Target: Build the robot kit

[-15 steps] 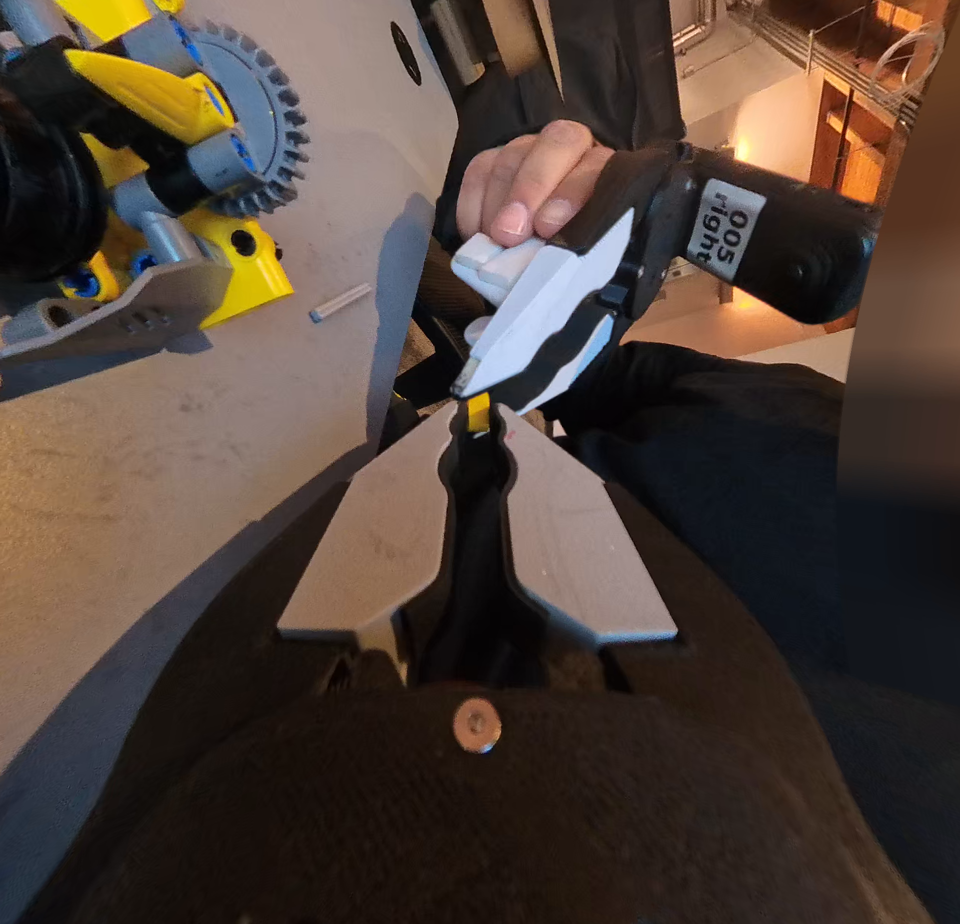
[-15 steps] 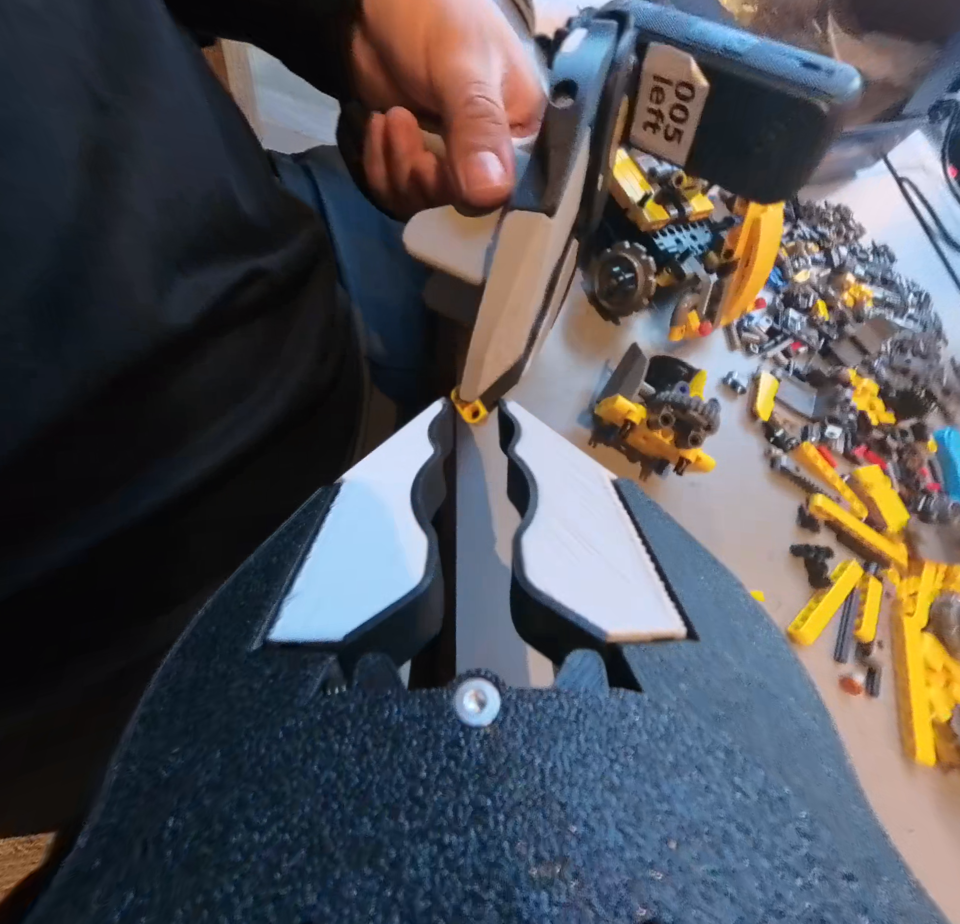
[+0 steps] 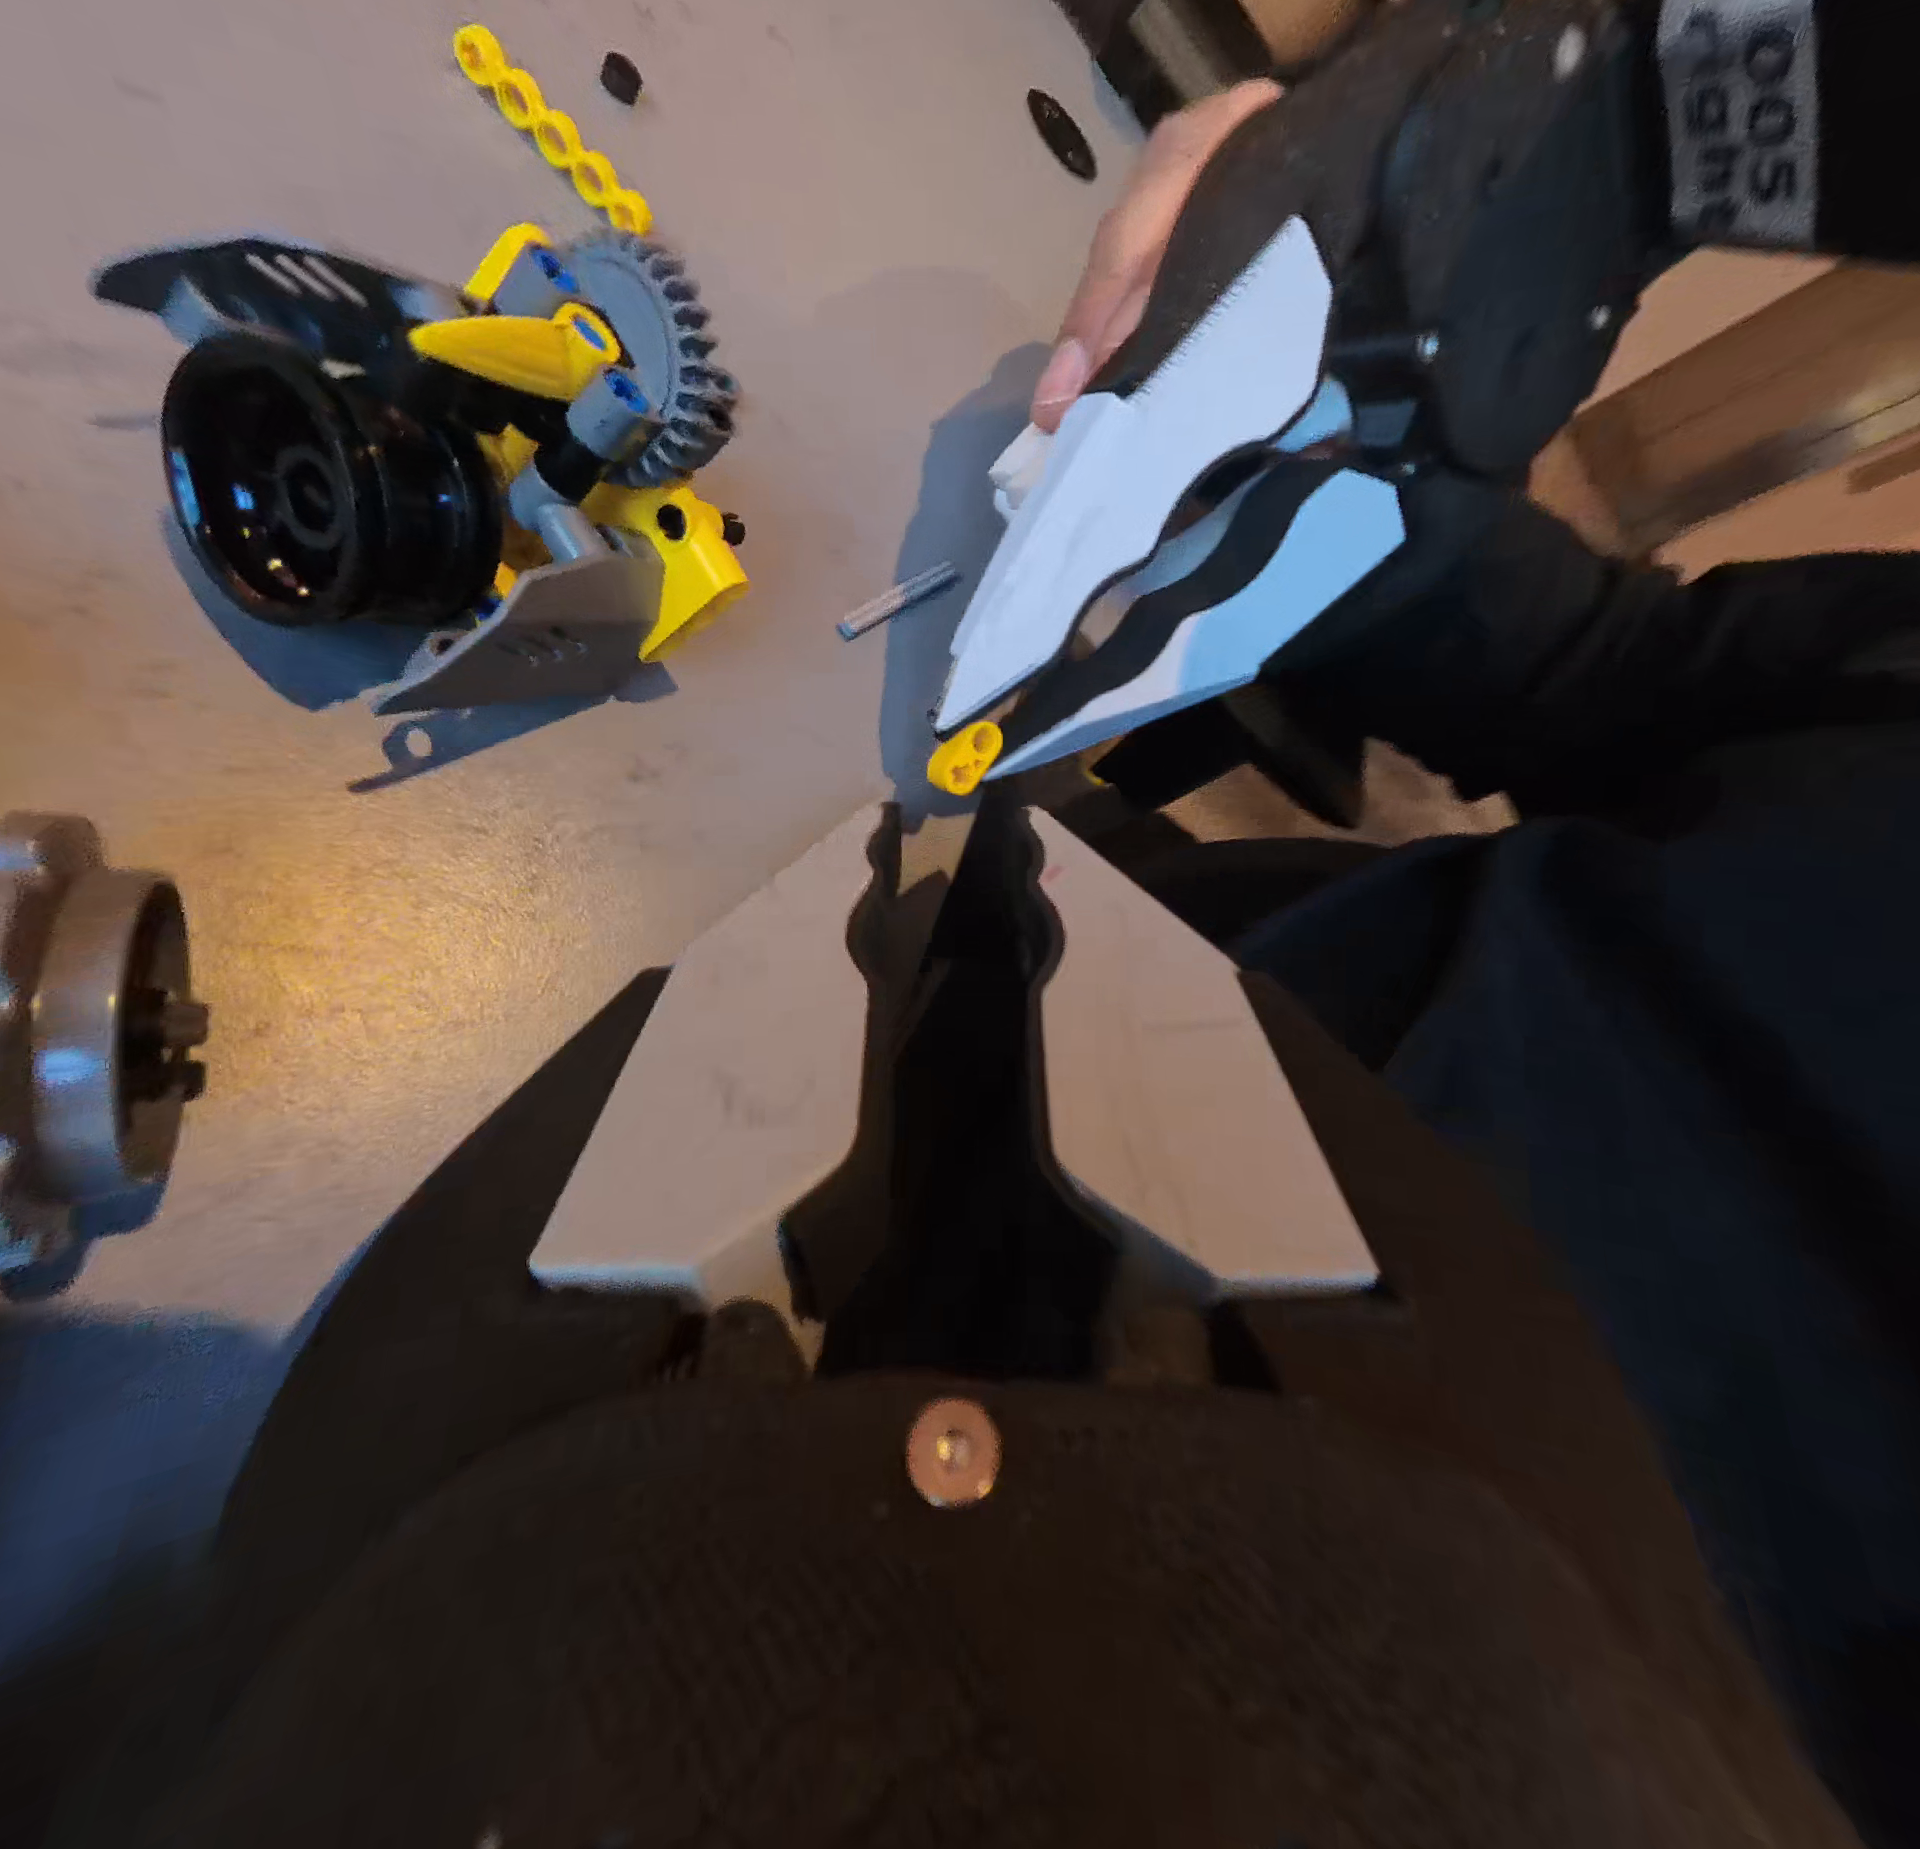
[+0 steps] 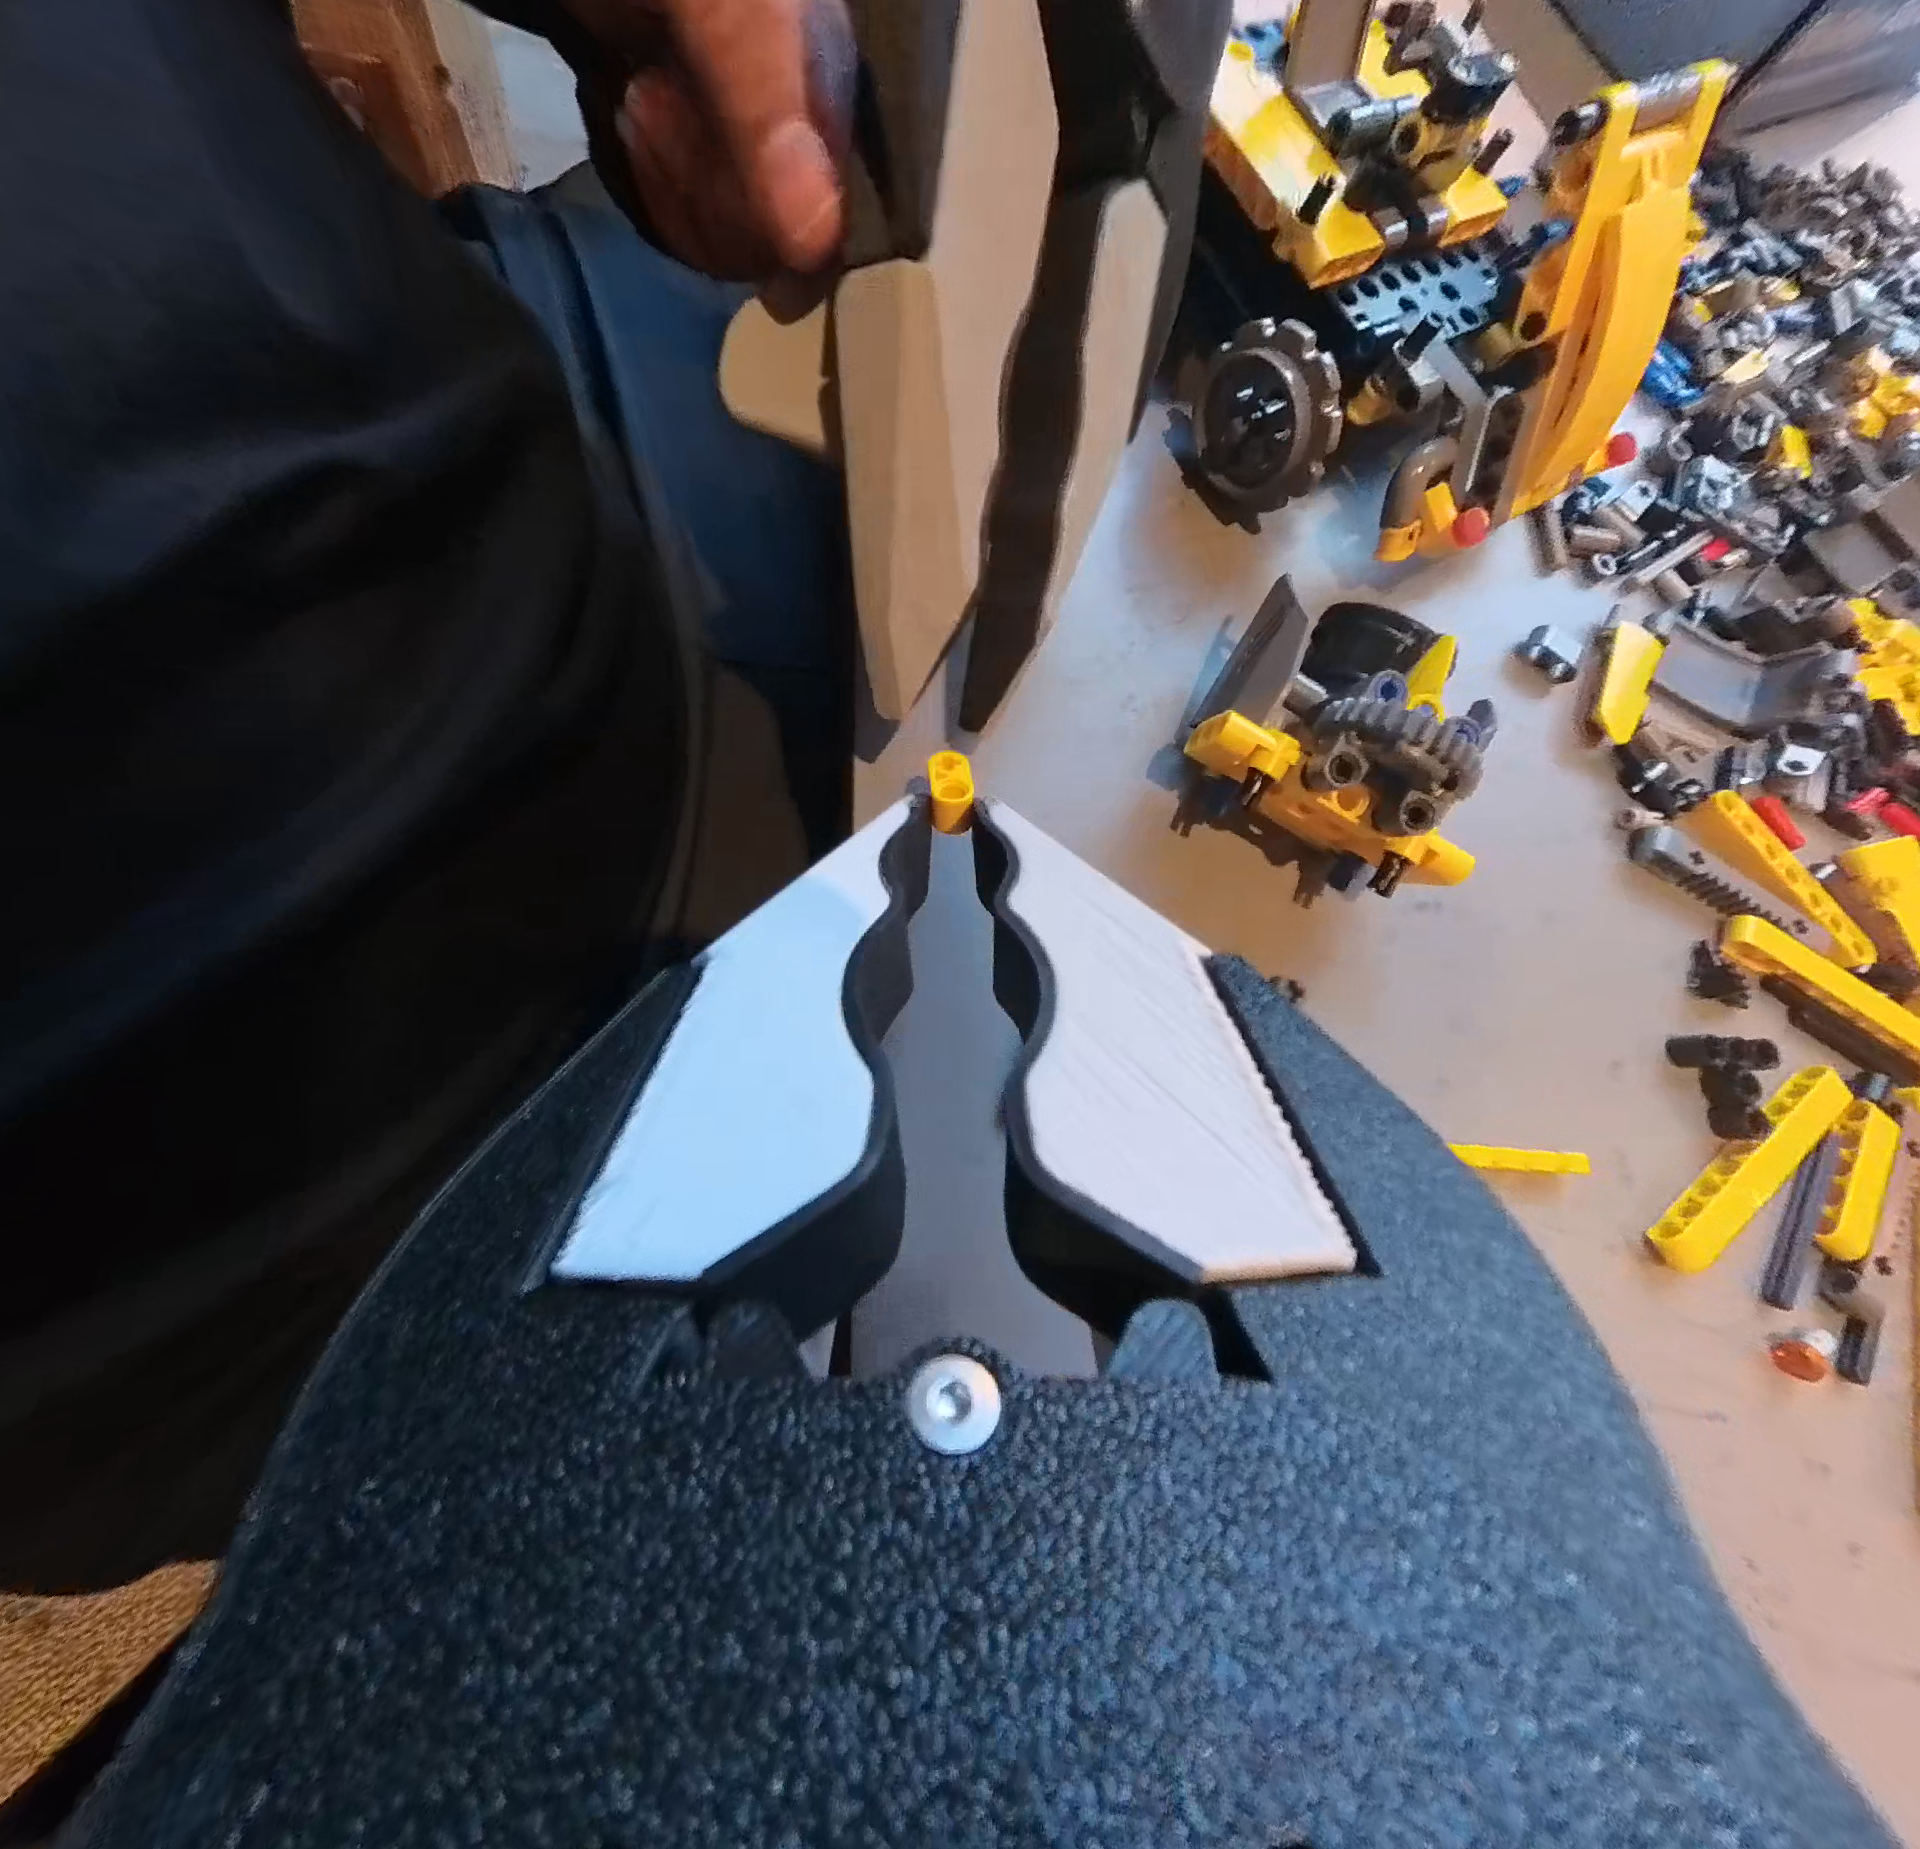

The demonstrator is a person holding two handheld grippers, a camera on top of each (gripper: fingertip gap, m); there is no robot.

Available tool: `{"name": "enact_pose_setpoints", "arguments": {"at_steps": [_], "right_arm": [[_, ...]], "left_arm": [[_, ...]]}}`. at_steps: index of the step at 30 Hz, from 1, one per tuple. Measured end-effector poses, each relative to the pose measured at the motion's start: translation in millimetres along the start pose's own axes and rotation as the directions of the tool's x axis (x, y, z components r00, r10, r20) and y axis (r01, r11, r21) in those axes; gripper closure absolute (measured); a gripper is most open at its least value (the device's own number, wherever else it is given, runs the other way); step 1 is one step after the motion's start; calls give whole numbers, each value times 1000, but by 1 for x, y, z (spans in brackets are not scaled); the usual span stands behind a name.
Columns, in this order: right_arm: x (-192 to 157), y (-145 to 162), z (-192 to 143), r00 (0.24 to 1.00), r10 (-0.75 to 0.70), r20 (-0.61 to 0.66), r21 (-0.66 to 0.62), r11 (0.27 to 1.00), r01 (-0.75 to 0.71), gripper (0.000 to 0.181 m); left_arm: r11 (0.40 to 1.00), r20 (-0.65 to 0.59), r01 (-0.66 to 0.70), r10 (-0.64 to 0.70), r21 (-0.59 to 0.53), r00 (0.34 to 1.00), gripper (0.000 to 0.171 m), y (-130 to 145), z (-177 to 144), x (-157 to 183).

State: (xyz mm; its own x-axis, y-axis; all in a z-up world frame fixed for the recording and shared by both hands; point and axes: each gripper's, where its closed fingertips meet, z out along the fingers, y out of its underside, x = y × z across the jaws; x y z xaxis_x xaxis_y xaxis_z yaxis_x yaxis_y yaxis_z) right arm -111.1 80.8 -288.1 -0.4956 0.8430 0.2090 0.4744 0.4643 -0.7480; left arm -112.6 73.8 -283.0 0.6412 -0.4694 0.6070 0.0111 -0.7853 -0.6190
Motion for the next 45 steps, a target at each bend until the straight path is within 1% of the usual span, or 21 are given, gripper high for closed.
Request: {"name": "enact_pose_setpoints", "arguments": {"at_steps": [3,5,7,12,15,18,27,40,45], "right_arm": [[0,1,5,1000,11,21,-23,1000,-11,174],[-1,-1,9,1000,12,27,-26,1000,-11,174],[-1,-1,11,999,21,33,-33,999,-20,174],[1,3,14,999,35,31,-67,997,-33,174],[5,4,13,999,53,7,-69,996,-52,173],[8,6,11,997,70,-10,-65,995,-71,173],[14,14,5,994,107,-36,-80,991,-110,168],[16,17,2,993,108,-51,-82,990,-112,166],[19,26,-9,988,126,-87,-96,986,-134,165]], "left_arm": [[992,39,-119,121,-49,992,150,5,4,1],[979,92,-183,191,-90,977,151,8,7,-4],[964,128,-237,252,-121,959,160,9,8,-7],[943,181,-290,318,-163,931,165,6,8,-13],[954,193,-256,284,-159,939,165,4,8,-15],[968,173,-211,234,-138,957,159,2,11,-12],[967,174,-208,232,-147,957,164,-1,16,-13],[966,145,-207,229,-153,962,162,3,16,-8],[963,137,-216,239,-164,961,159,5,17,-4]]}}
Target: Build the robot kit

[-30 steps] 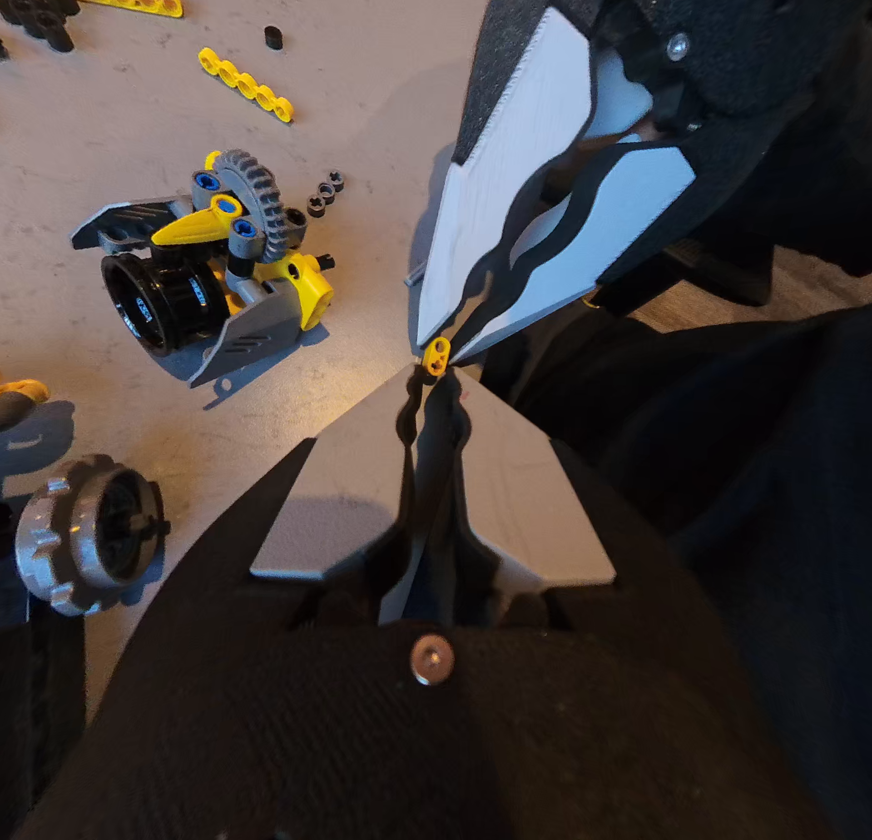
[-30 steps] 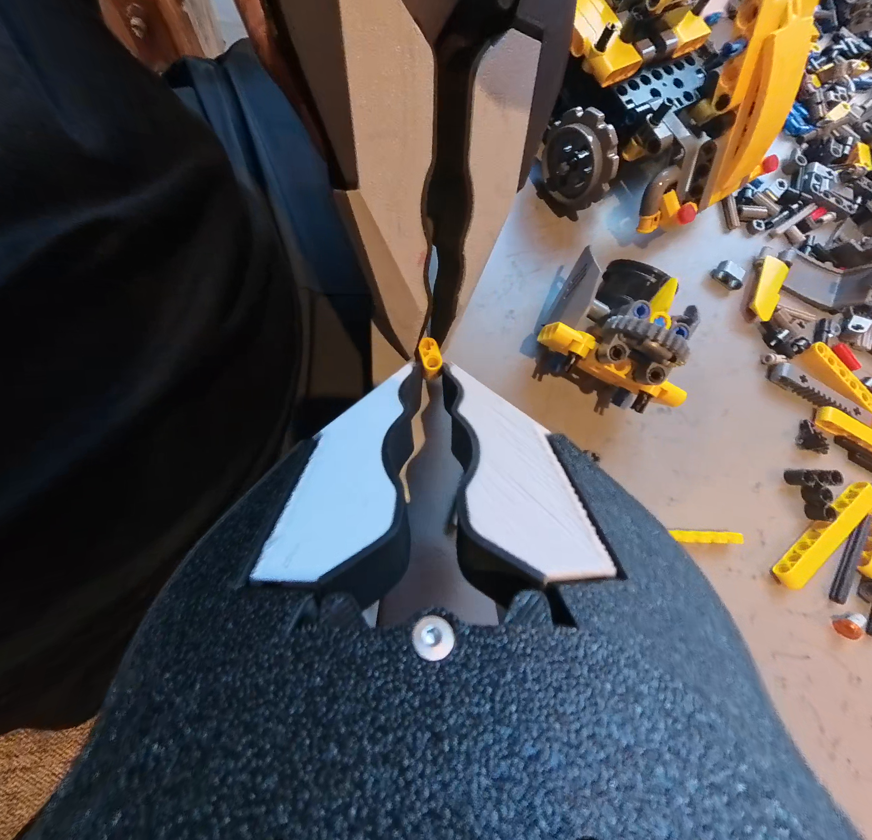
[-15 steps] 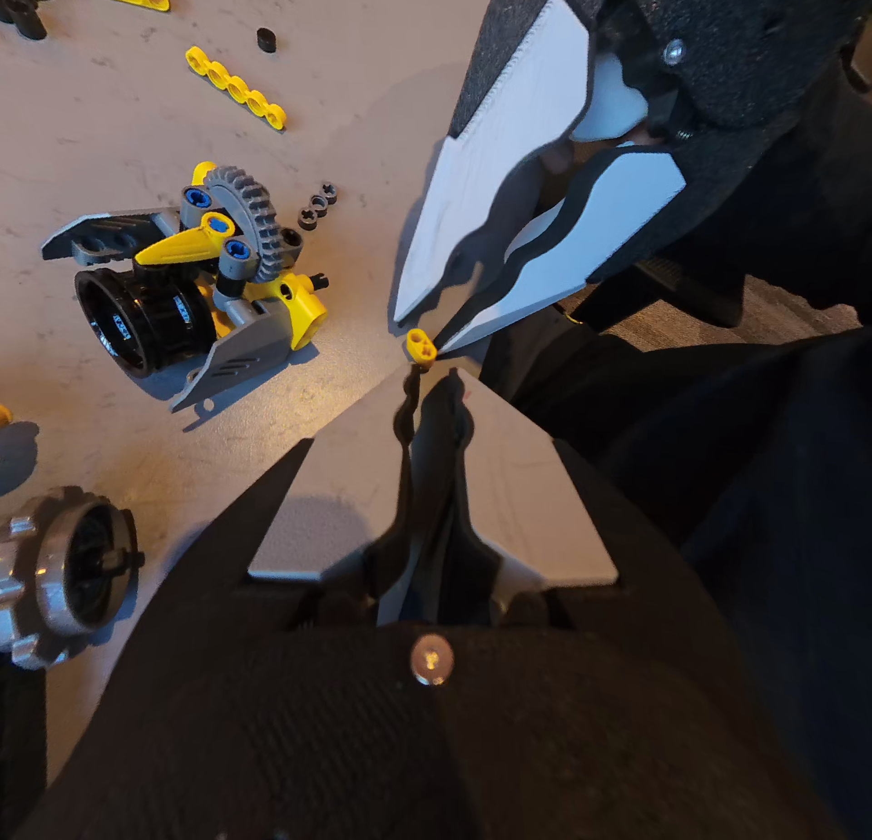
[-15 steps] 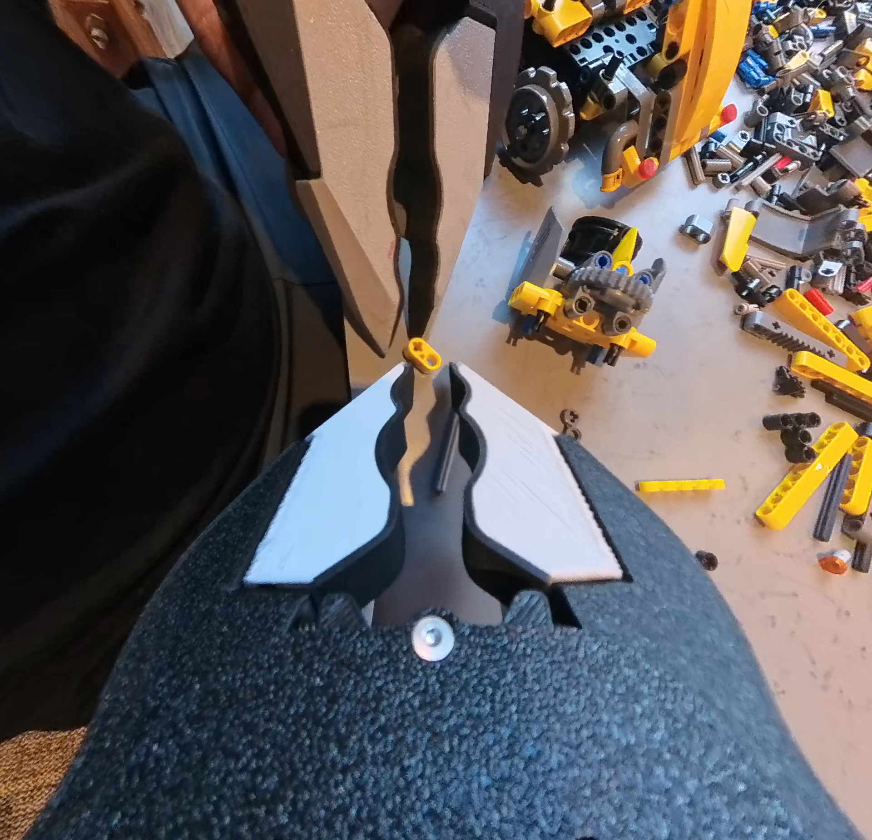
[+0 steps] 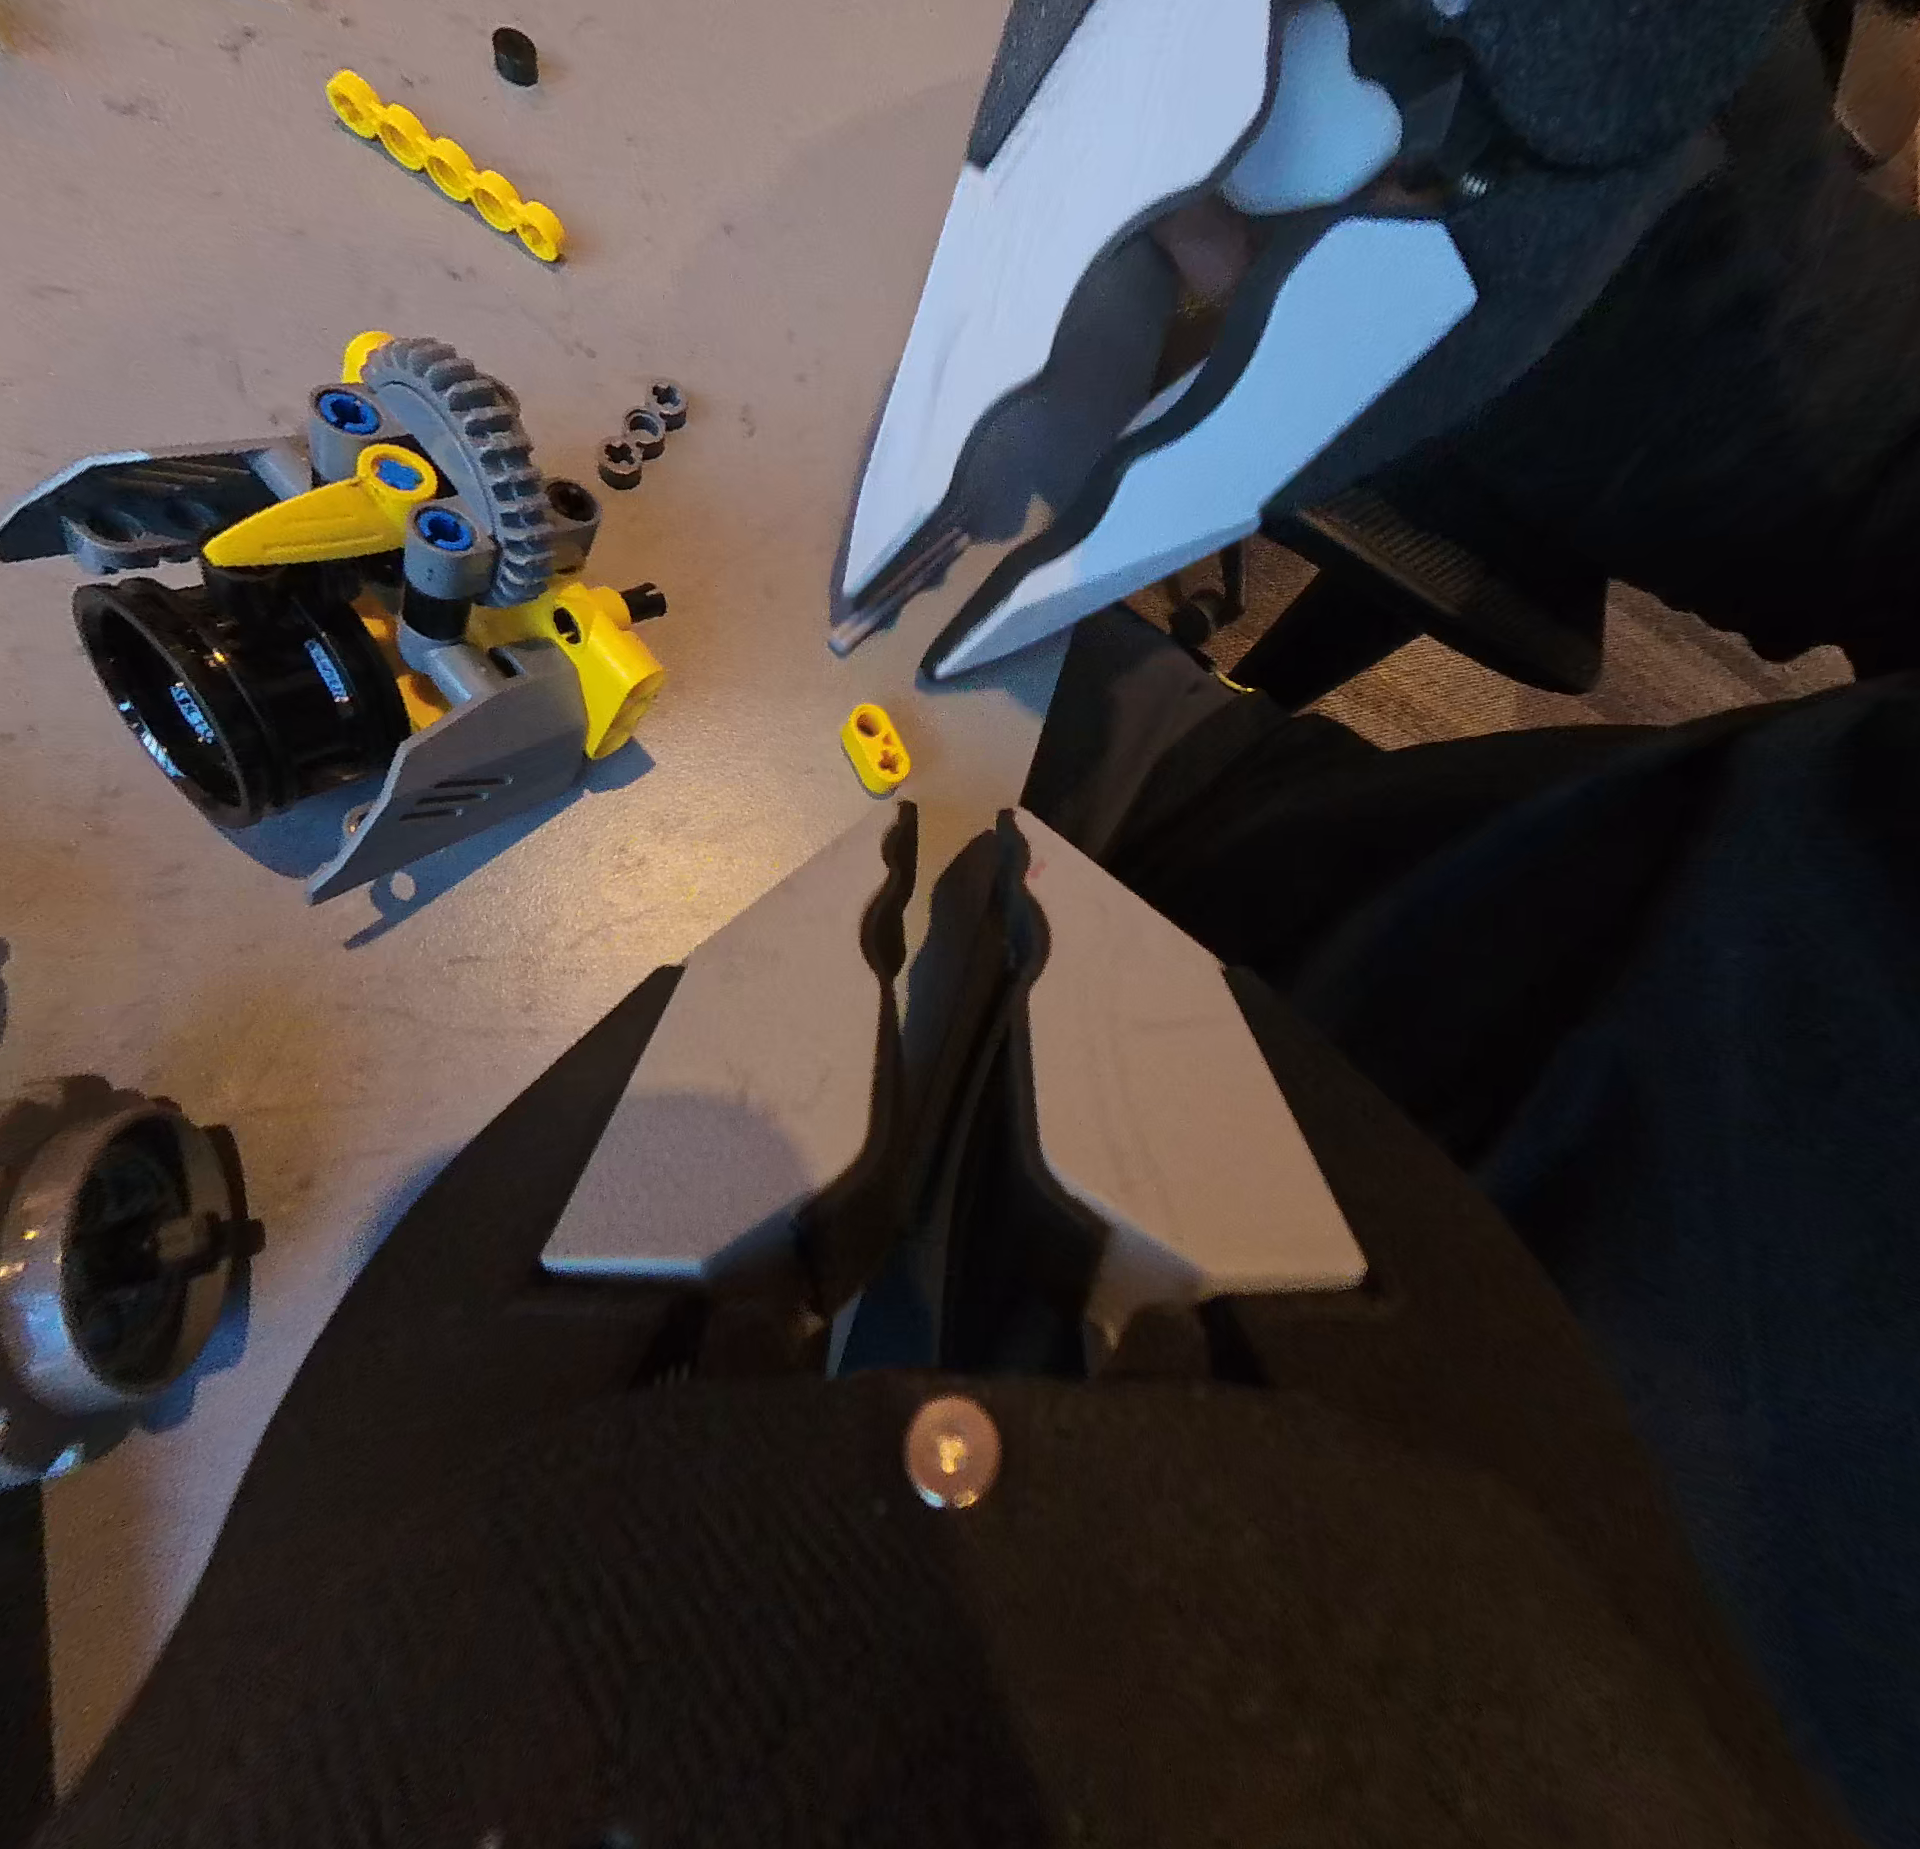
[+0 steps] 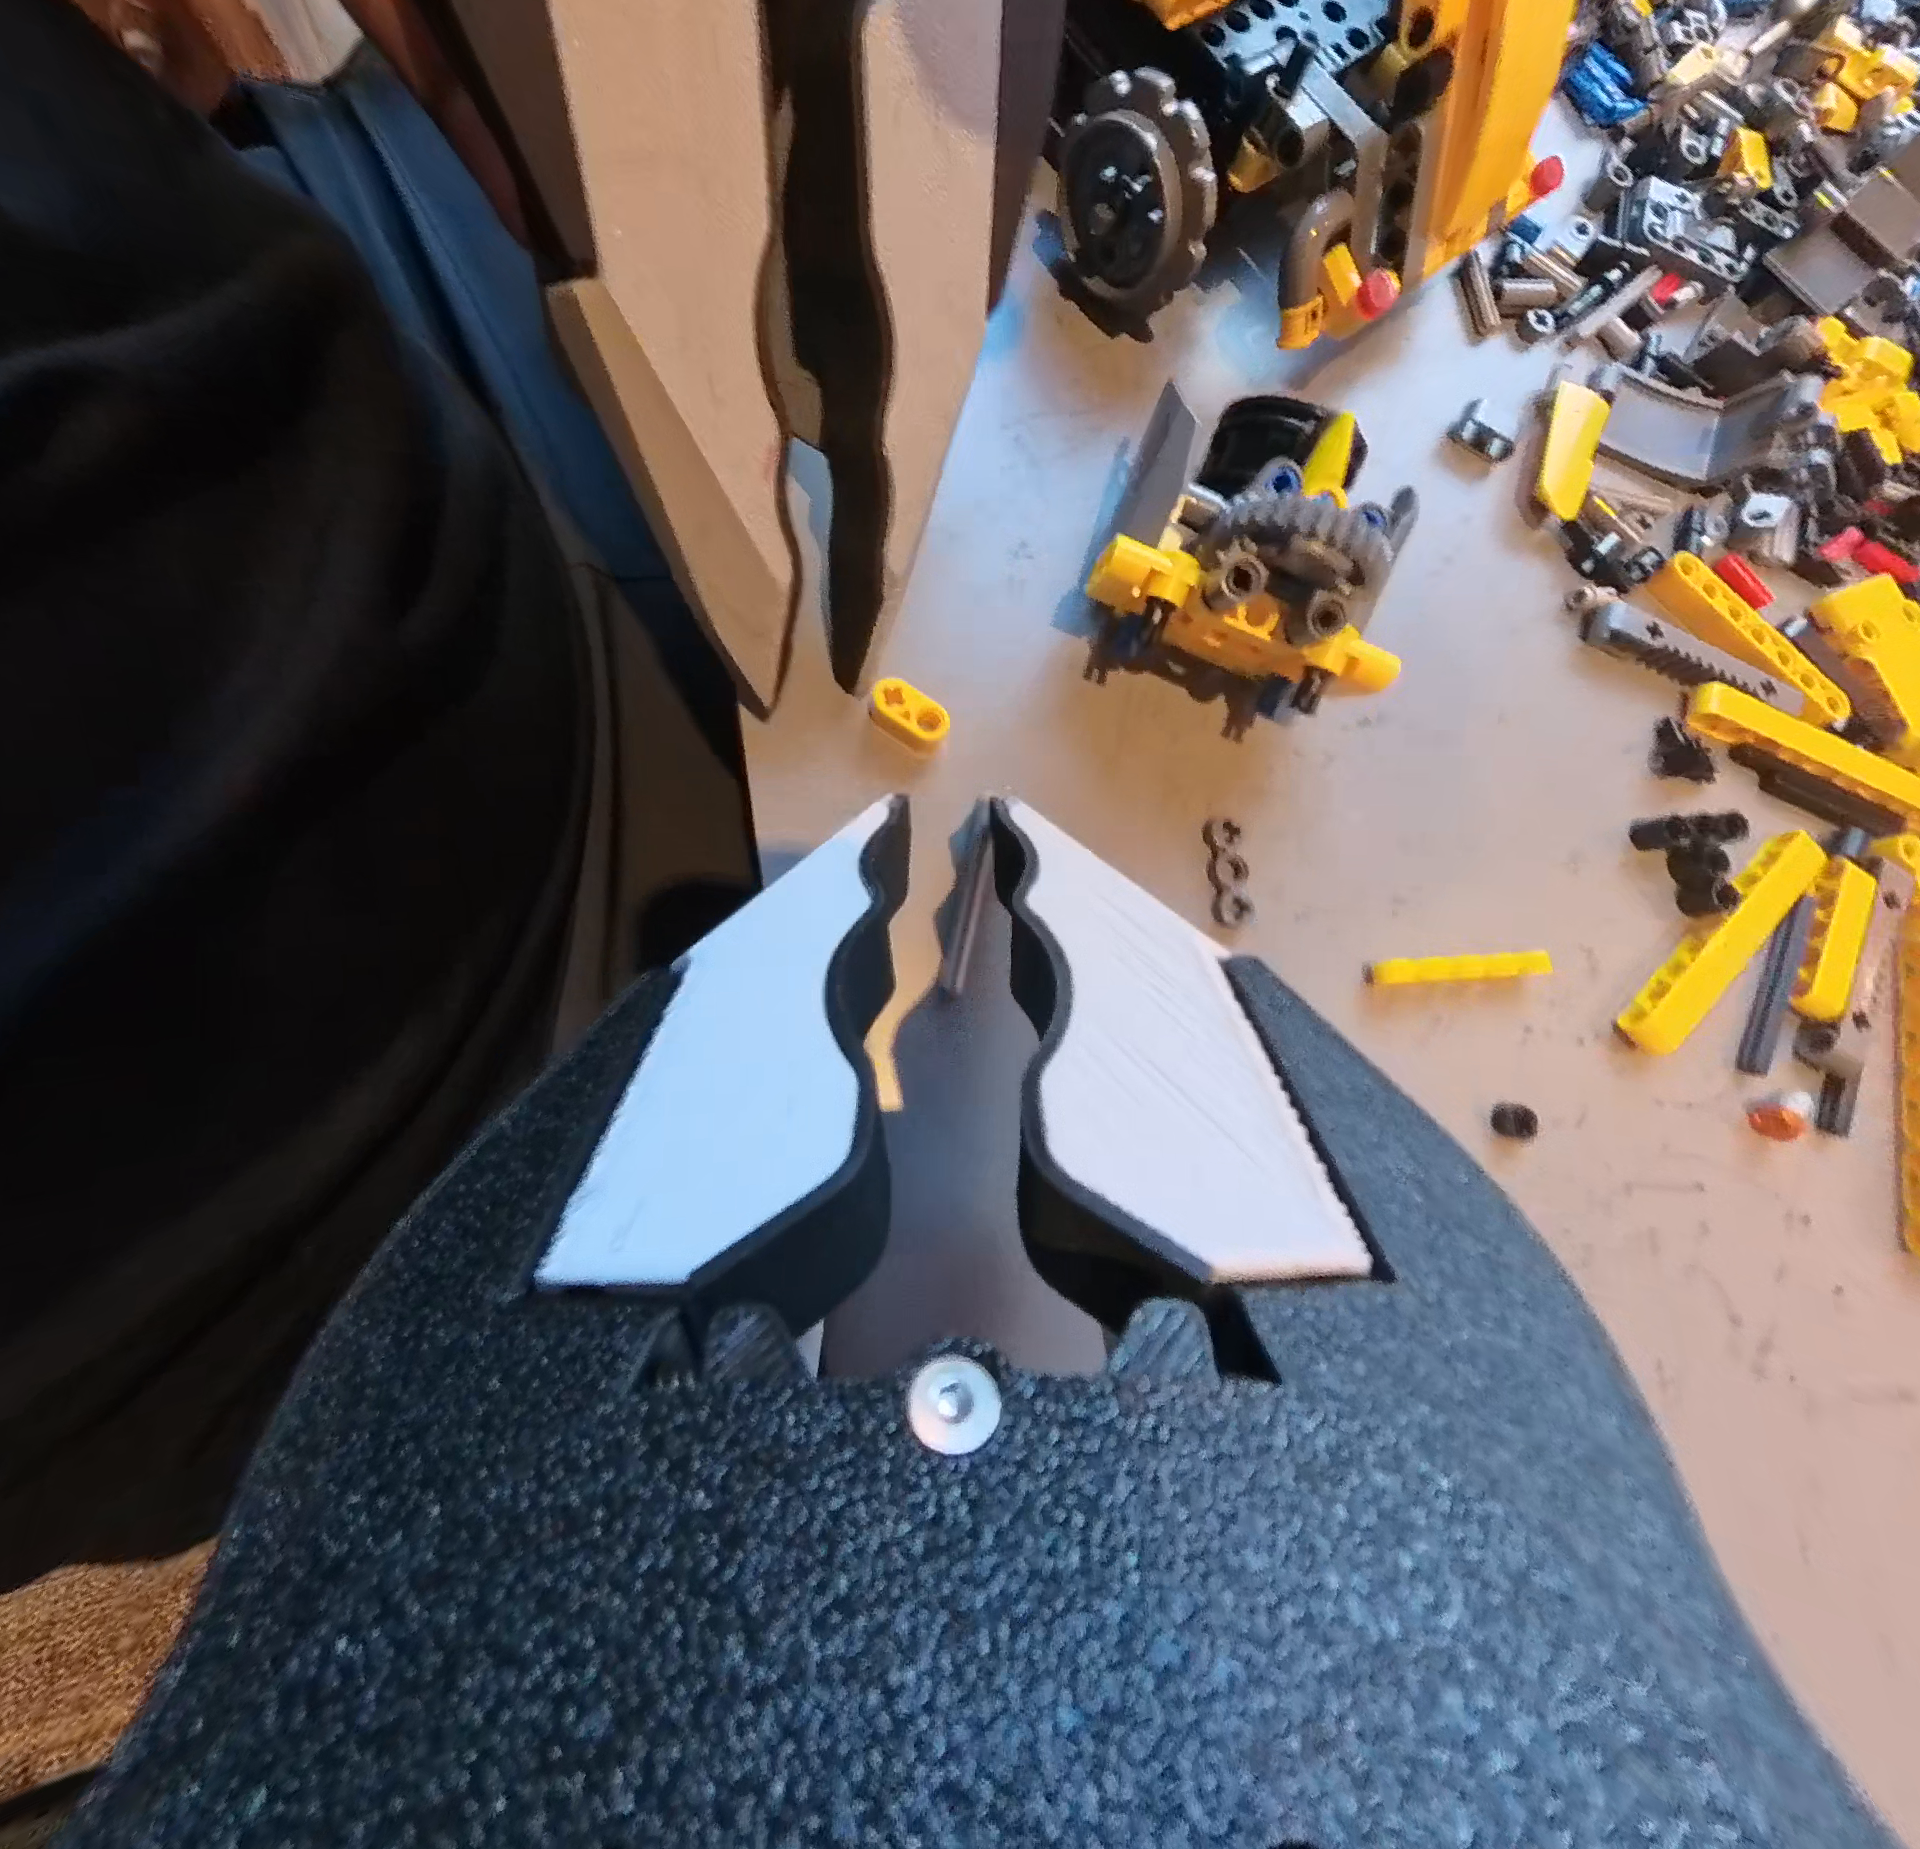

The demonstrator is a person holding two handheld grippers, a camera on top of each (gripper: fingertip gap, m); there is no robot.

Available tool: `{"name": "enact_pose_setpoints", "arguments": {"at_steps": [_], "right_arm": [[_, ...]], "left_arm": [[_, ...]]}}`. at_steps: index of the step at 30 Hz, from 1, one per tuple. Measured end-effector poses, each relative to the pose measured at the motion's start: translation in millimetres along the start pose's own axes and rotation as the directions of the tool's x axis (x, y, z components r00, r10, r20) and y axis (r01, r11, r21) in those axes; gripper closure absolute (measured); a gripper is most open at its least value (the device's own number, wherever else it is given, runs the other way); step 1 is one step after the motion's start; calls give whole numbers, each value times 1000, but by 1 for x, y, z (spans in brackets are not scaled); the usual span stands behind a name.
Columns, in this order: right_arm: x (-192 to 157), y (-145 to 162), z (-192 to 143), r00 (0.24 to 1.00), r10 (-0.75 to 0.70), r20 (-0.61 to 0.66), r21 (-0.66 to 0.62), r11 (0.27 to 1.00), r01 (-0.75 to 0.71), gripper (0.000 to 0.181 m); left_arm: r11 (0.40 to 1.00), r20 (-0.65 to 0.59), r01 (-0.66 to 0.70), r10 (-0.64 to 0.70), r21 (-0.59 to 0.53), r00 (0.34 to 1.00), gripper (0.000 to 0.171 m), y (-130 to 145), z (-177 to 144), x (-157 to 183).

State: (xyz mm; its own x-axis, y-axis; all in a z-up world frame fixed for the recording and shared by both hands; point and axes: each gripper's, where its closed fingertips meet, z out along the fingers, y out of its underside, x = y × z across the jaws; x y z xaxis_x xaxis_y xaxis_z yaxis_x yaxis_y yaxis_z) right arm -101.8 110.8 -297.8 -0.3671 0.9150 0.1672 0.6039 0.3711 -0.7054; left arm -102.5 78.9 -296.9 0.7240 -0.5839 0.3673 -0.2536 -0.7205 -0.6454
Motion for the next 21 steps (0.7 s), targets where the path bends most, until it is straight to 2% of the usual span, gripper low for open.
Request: {"name": "enact_pose_setpoints", "arguments": {"at_steps": [8,12,17,21], "right_arm": [[7,19,-24,994,95,-49,5,995,-95,166],[5,25,-21,992,122,-28,-18,992,-123,166],[-1,25,-20,988,153,21,-3,988,-153,178],[2,25,-20,989,149,3,0,989,-149,179]], "left_arm": [[1000,53,-14,14,-3,999,155,-2,-3,-8],[1000,41,-24,25,-10,999,155,-5,2,-5],[999,36,-40,40,-20,999,155,-6,6,0],[999,56,-42,44,-23,997,153,-7,2,-4]]}}
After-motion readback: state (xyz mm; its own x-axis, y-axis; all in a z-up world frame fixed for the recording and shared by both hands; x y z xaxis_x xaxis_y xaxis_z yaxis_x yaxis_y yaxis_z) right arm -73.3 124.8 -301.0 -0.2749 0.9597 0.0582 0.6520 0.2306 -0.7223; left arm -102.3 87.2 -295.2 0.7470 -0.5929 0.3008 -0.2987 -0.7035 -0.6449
